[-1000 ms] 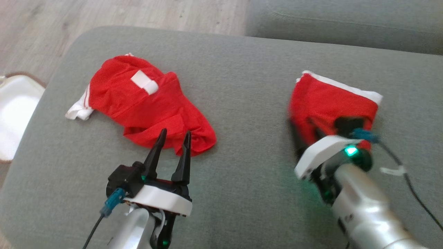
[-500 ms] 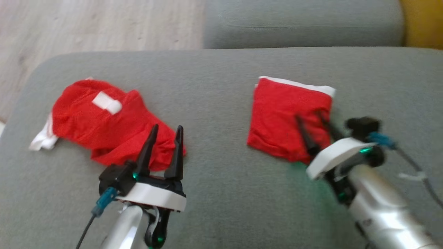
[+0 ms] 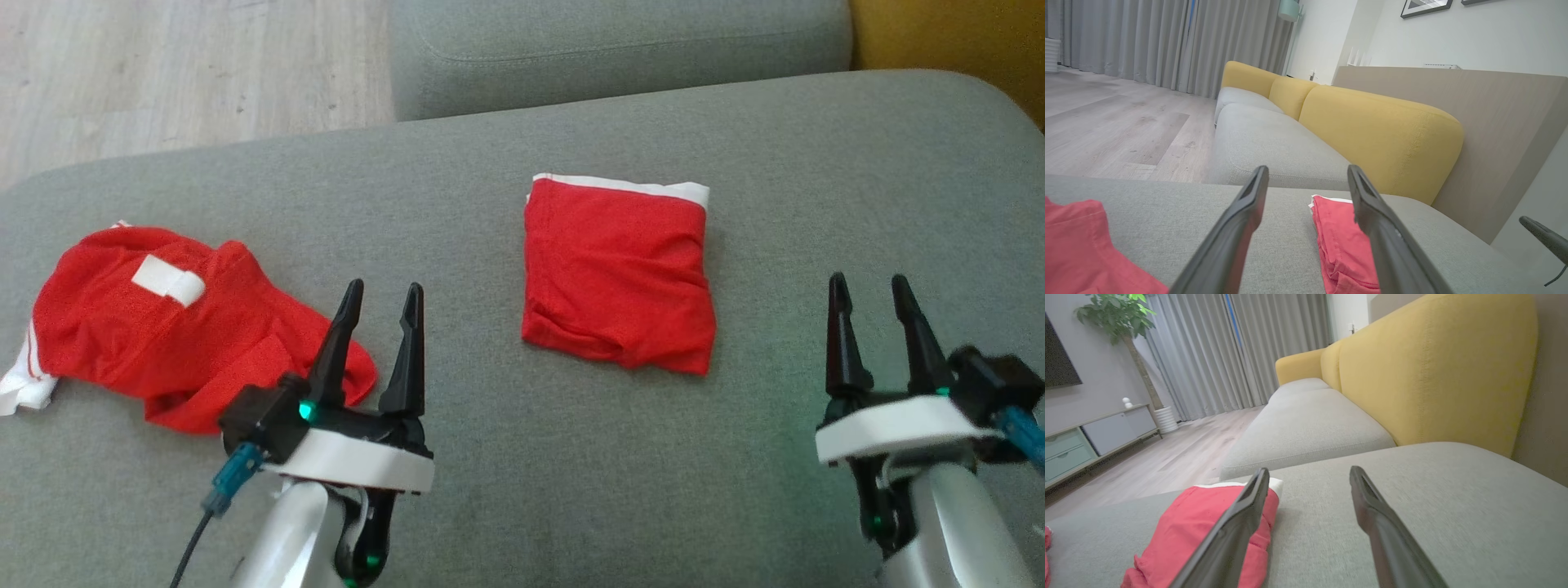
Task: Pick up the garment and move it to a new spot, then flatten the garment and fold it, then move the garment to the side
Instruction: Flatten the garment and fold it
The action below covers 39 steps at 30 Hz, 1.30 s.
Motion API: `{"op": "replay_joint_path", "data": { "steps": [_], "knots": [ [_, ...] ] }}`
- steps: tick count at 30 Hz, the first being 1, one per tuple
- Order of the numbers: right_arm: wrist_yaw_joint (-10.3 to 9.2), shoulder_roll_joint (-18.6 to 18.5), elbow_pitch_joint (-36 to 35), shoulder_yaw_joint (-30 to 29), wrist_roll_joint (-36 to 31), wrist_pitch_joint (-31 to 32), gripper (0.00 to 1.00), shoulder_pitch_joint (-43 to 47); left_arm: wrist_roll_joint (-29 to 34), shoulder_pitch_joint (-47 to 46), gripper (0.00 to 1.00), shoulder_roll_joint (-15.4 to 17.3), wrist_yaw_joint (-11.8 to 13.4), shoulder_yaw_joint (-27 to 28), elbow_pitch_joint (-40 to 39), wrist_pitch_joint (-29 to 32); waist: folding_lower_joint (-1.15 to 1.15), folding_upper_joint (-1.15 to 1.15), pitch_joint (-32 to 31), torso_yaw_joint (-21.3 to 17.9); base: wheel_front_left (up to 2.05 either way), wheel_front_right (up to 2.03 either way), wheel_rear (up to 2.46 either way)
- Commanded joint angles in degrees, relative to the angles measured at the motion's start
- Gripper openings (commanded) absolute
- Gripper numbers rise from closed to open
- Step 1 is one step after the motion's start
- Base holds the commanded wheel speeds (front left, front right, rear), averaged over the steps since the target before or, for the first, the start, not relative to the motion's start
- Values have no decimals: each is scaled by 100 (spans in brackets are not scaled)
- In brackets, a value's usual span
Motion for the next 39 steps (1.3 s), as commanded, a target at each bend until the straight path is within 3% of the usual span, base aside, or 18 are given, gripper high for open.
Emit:
{"op": "replay_joint_path", "data": {
  "steps": [1,5,6,7,17,26,32,39],
  "knots": [
    [-5,-8,-284,71,-63,-60,100,-201,49,-57,100,35,-13,234,-208,-30,0,0,19,-25,0,0,0],
    [-5,108,-520,4,-208,-60,98,31,59,-14,100,35,-23,236,-243,-30,0,0,59,-46,0,0,0],
    [-5,119,-545,2,-217,-60,40,34,59,-20,100,35,-25,230,-248,-30,0,0,81,-36,0,0,0],
    [-5,125,-574,17,-223,-60,0,21,61,-34,100,35,-27,222,-256,-30,0,0,107,-21,0,0,0],
    [-5,111,-188,439,-473,-61,0,-809,111,-388,100,34,-38,16,-394,-30,0,0,812,474,0,0,0],
    [-5,-162,1789,578,-281,112,0,-2180,57,-750,100,34,-41,-226,-395,-30,0,0,1422,1151,0,0,0],
    [-5,-273,2972,697,-142,107,0,-2701,24,-792,100,34,-41,-260,-357,-30,0,0,1419,1320,0,0,0],
    [-5,-84,2769,1178,-188,-55,0,-2944,7,-726,100,34,-41,-189,-369,-30,0,0,1299,1290,0,0,0]
  ]
}}
